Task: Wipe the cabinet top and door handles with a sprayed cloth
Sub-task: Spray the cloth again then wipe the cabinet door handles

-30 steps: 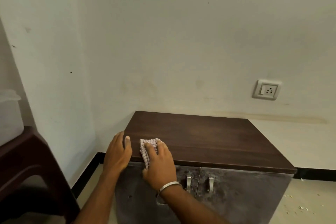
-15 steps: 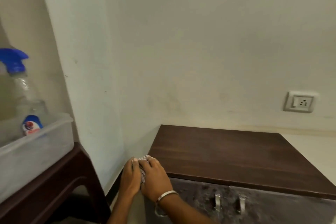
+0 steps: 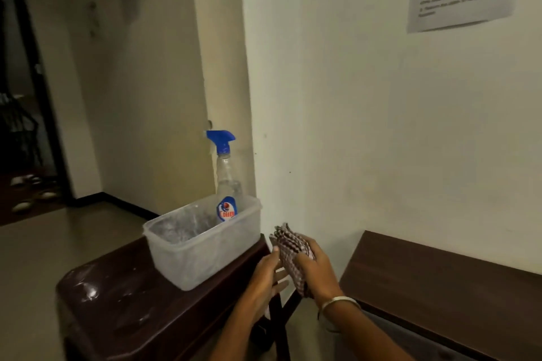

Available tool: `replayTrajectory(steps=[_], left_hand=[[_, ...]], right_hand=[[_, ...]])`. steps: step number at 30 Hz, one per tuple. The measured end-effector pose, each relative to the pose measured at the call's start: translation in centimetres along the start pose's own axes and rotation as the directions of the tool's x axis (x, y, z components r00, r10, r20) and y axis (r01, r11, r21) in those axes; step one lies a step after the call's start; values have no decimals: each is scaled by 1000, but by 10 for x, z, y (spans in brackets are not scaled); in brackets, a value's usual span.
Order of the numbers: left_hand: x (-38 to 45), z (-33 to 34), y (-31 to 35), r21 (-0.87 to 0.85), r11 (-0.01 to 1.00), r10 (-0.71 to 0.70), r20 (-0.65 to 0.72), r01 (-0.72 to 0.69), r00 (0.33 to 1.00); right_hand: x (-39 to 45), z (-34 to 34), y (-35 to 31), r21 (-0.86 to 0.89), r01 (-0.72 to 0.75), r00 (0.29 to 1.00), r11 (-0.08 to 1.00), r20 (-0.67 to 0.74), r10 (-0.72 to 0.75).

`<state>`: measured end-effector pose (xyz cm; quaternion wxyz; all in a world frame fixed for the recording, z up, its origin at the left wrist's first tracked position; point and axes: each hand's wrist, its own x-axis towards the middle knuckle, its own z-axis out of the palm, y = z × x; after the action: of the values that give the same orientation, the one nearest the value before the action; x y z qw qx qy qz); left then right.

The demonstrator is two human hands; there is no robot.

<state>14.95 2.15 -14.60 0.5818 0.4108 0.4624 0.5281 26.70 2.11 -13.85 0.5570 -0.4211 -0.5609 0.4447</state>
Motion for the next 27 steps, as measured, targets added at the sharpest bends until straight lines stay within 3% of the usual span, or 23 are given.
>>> replayTrajectory(steps=[4,7,16,19,21,24,27], left_hand=[[-14,1,22,-221,975,59,132,-29,989],[-27,6,43,-332,937,161,142,-106,977],[-41,-13,121,-266,909,305,-106,-322,947],[-37,-37,143,-182,899,357,-222,-398,907],[-29,-57,154,-154,892,369,-299,-426,880],[-17,-87,168,-125,890,363,-387,-438,847],[-2,-112,177,-62,888,383,-449,-455,808]], right_hand=[[-4,10,-34,314,-88,996,945,21,86],[-8,16,-61,444,-109,994,889,25,110],[-2,56,-119,428,-131,986,894,152,72],[14,73,-126,307,-134,972,942,227,64],[28,82,-132,113,-53,970,992,240,25],[57,94,-144,-172,78,986,982,162,-50],[92,110,-148,-276,91,991,957,124,-59]])
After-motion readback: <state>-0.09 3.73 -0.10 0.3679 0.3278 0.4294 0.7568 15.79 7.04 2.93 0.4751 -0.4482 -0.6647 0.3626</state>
